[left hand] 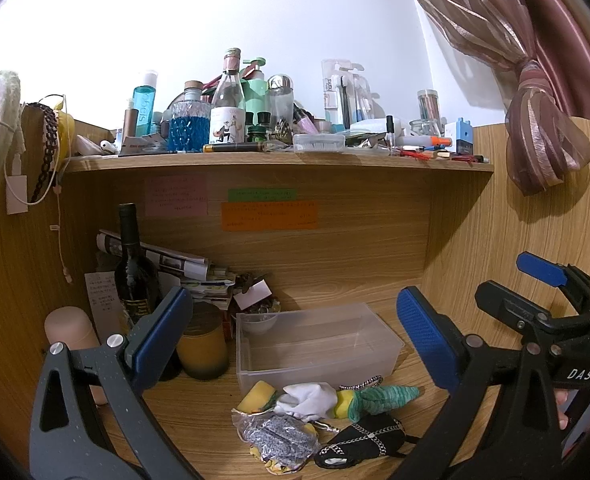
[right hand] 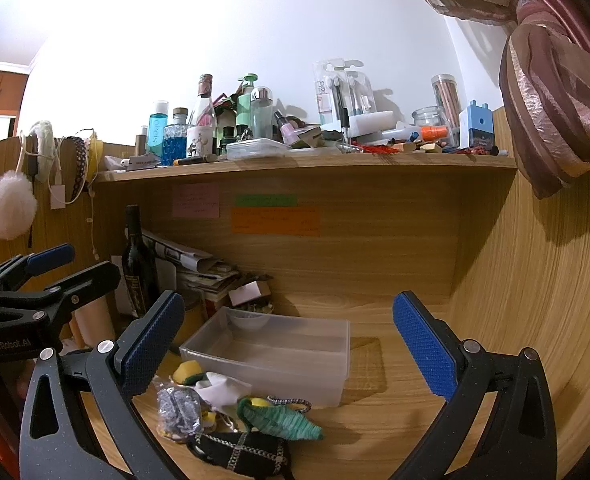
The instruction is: Organize soft objects
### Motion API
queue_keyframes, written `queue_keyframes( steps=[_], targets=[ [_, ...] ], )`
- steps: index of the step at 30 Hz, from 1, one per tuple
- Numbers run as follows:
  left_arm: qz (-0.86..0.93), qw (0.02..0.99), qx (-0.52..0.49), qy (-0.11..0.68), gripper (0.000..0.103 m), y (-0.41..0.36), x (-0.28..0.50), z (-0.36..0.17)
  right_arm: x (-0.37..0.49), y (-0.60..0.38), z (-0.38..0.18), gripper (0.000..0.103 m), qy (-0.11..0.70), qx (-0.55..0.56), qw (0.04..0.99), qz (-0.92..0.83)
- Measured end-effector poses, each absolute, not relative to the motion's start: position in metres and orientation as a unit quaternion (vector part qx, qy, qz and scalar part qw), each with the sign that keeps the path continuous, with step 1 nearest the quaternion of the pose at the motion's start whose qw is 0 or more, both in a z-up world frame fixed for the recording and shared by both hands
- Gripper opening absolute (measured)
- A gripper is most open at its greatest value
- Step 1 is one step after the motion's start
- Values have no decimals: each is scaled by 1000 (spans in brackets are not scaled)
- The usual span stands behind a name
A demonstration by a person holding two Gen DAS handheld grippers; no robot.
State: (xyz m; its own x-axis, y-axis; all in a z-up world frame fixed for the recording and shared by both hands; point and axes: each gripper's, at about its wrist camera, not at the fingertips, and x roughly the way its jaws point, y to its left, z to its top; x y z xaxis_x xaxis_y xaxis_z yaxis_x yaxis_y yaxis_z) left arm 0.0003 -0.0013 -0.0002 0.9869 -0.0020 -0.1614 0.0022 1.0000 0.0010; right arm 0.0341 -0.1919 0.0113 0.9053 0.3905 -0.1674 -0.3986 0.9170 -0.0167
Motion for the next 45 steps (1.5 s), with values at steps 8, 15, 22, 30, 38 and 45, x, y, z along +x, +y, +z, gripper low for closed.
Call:
queue_keyframes(
  steps=[8, 15, 22, 30, 38, 45],
  targets=[
    [-14, 995, -8, 101, 103, 0, 12, -5, 41, -190, 5, 103, 85, -24, 975, 204],
    [-21, 989, -26, 143, 95, 10, 33, -29, 59, -194, -15, 102, 119, -17, 972, 201],
    [-22, 974, -50, 218, 77, 25, 62, -64, 84, -194, -44, 86, 184, -20, 961, 205],
    [-20, 955, -68, 290, 68, 35, 84, -106, 109, -191, -81, 77, 267, -18, 938, 222],
    [-23, 928, -81, 364, 66, 43, 101, -153, 125, -189, -112, 77, 331, -16, 914, 235],
    [-29, 910, -90, 403, 67, 44, 109, -178, 138, -179, -130, 77, 366, -20, 899, 241]
  ],
)
